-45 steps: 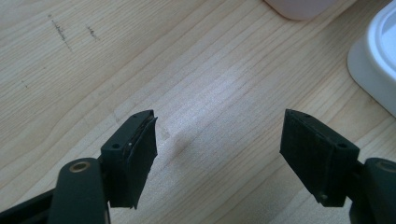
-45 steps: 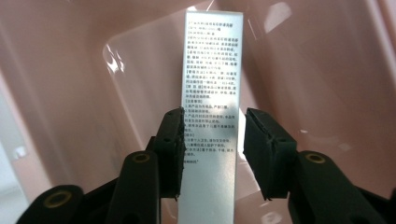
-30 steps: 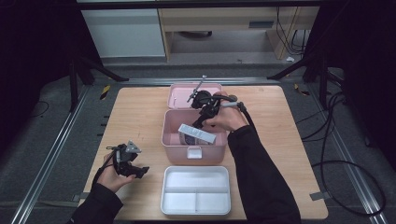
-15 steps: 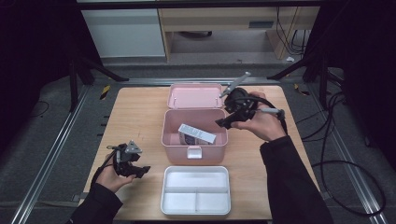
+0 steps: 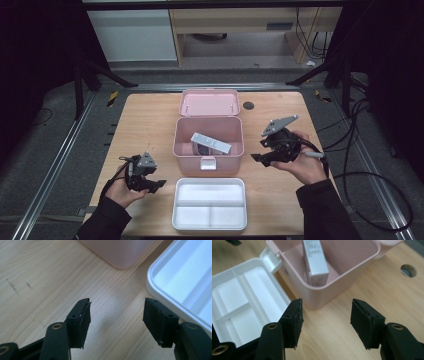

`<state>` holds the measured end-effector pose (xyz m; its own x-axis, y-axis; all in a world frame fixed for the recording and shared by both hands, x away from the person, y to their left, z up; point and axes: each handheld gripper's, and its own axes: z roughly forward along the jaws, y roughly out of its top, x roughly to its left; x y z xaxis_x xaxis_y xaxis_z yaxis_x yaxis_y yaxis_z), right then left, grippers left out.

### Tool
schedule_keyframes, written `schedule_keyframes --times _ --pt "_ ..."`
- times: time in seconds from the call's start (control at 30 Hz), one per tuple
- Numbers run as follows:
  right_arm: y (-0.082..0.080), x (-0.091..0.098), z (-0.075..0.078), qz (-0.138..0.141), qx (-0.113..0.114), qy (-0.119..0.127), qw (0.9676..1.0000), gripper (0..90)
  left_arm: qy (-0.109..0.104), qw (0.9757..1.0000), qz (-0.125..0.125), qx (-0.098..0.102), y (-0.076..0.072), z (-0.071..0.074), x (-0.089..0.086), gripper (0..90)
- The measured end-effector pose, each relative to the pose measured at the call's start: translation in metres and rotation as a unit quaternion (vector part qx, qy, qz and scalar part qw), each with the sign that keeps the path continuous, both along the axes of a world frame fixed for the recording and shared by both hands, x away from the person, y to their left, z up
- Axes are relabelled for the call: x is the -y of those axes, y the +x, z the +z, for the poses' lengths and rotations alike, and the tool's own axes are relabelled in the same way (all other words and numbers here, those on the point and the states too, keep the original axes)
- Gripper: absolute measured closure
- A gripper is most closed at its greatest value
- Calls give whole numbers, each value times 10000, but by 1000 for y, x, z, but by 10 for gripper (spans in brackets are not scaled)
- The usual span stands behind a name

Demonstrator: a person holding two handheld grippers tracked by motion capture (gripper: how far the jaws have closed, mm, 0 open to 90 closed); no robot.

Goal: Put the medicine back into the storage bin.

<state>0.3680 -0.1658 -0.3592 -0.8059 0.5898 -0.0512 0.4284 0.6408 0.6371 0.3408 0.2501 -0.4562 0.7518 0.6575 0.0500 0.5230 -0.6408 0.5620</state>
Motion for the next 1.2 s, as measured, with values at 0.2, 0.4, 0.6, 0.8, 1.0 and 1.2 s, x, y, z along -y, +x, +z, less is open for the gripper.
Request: schedule_keyframes --times 0.2,0.4,0.6,0.8,1.0,1.2 --pt "-13 0 -31 201 16 -69 9998 432 -46 9997 -229 -1 -4 2 7 415" --pt "-22 -5 -50 382 19 -99 9992 441 -66 9985 -537 -19 -10 4 16 454" --pt "-31 -15 -68 644 -192 -178 9976 459 -43 9962 -868 -56 -18 8 28 489" --pt "-37 -29 -80 940 -311 -324 9946 488 20 9913 -1309 -90 -27 11 42 515" --pt "-43 -42 -85 1251 -410 -480 9901 550 158 9869 -1596 -186 -32 8 56 557" --pt "-47 -56 -94 1469 -651 -842 9834 617 547 9804 -1852 -384 -33 -1 69 588"
